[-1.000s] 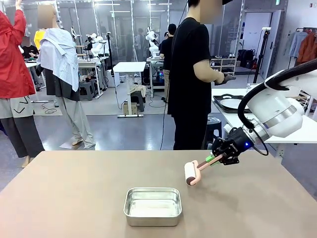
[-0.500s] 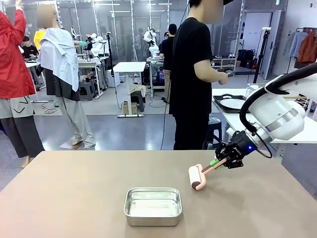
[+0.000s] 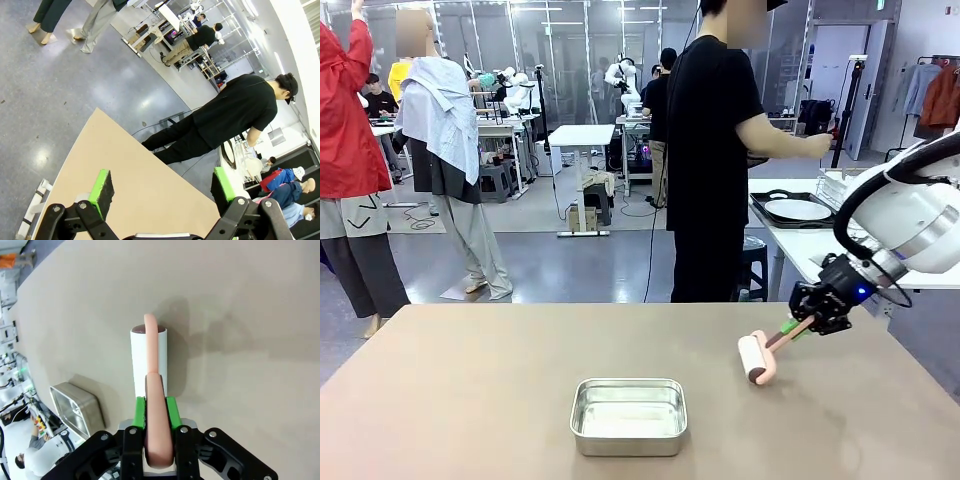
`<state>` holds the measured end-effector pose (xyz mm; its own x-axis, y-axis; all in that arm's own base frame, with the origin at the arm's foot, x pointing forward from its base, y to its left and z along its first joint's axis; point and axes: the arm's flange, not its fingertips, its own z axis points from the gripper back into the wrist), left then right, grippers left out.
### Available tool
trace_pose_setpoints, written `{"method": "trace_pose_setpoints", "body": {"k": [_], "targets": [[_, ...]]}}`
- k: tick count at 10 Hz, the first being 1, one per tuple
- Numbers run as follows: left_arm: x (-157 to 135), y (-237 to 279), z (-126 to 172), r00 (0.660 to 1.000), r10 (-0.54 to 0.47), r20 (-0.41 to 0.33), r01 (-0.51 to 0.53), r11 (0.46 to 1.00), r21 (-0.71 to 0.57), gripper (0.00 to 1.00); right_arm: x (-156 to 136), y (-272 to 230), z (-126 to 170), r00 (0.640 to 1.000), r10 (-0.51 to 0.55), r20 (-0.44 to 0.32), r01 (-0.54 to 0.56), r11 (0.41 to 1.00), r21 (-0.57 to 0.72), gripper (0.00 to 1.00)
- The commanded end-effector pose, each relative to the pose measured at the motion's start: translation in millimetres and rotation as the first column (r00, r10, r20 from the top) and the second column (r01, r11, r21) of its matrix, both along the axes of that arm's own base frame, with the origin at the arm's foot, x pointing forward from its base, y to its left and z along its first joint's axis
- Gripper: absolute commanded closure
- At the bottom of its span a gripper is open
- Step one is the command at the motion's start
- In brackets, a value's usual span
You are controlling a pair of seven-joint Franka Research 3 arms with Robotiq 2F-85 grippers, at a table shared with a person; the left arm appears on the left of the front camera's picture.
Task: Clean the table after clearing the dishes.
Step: When the right (or left) Handle tray is removed, use the right hand (or left hand) to clean the right (or left) side of the table with the Lint Roller.
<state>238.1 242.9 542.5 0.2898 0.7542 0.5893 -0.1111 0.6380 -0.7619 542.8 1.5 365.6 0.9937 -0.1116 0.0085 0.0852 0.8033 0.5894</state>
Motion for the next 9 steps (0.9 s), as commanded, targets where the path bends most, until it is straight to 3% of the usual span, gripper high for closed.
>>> {"method": "trace_pose_setpoints", "body": {"k": [1,7,9], "targets": [[-1.6,-0.2,1.6,1.000,0.004,-0.012,-0.004,1.000,-0.002,0.00,-13.2,-16.9,-11.7,0.997,-0.077,-0.019,0.072,0.983,-0.170,0.80],[-1.6,-0.2,1.6,1.000,0.004,-0.012,-0.004,1.000,-0.002,0.00,-6.5,-64.5,3.6,0.992,-0.107,-0.068,0.075,0.926,-0.370,0.80],[-1.6,-0.2,1.6,1.000,0.004,-0.012,-0.004,1.000,-0.002,0.00,-3.7,-73.5,3.8,0.983,-0.154,-0.098,0.088,0.870,-0.484,0.80]]}}
